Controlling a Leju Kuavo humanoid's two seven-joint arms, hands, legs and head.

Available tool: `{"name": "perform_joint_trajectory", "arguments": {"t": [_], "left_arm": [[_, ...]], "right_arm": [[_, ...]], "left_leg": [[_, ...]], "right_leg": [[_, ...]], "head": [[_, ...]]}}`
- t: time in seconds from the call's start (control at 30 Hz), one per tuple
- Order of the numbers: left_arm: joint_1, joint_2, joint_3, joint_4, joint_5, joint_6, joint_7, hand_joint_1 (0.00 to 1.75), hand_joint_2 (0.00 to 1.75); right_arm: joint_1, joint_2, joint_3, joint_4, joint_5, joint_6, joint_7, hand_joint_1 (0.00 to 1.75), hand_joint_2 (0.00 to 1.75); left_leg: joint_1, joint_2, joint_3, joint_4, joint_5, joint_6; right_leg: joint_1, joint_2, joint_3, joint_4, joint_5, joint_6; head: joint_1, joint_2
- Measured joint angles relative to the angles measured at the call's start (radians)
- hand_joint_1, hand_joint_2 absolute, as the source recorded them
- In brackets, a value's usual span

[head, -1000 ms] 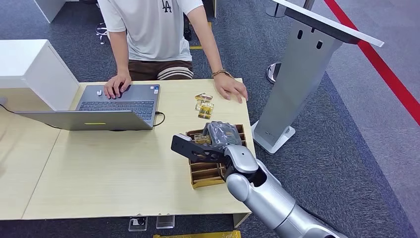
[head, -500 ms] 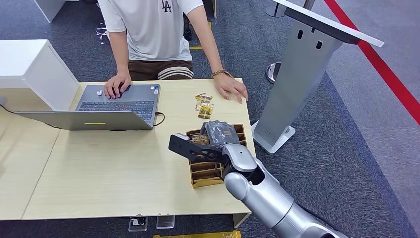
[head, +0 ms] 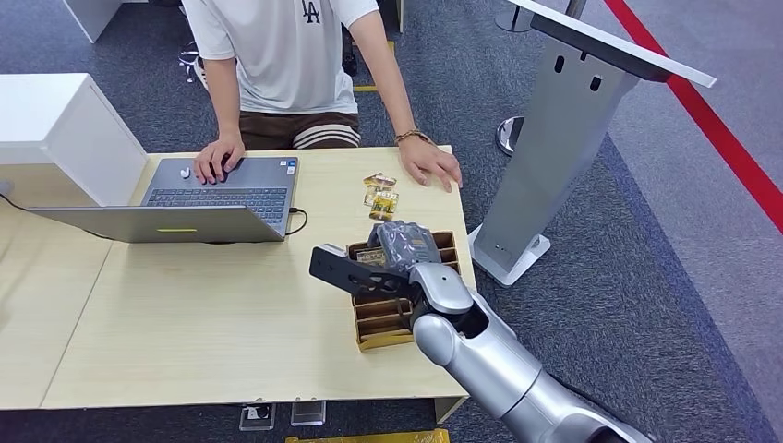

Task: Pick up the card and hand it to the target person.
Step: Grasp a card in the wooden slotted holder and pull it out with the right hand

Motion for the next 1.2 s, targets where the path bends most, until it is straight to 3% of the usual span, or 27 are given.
{"name": "perform_joint_trajectory", "arguments": {"t": [0.67,0.83,1.03,1.2], "left_arm": [[0.000,-0.004,0.000,0.000,0.009,0.001,-0.002,0.00,0.00],[0.000,-0.004,0.000,0.000,0.010,0.002,-0.002,0.00,0.00],[0.000,-0.004,0.000,0.000,0.011,0.002,-0.002,0.00,0.00],[0.000,-0.004,0.000,0.000,0.011,0.002,-0.002,0.00,0.00]], "right_arm": [[-0.010,0.017,0.004,0.047,-0.015,-0.005,-0.019,0.90,1.75],[-0.010,0.022,0.005,0.059,-0.018,-0.005,-0.020,0.78,1.75],[-0.011,0.024,0.011,0.068,-0.019,-0.006,-0.020,0.50,1.75],[-0.011,0.024,0.016,0.073,-0.021,-0.006,-0.020,0.51,1.75]], "left_leg": [[0.000,0.000,0.000,0.000,0.000,0.000],[0.000,0.000,0.000,0.000,0.000,0.000],[0.000,0.000,0.000,0.000,0.000,0.000],[0.000,0.000,0.000,0.000,0.000,0.000]], "right_leg": [[0.000,0.000,0.000,0.000,0.000,0.000],[0.000,0.000,0.000,0.000,0.000,0.000],[0.000,0.000,0.000,0.000,0.000,0.000],[0.000,0.000,0.000,0.000,0.000,0.000]], "head": [[0.000,0.000],[0.000,0.000],[0.000,0.000],[0.000,0.000]]}}
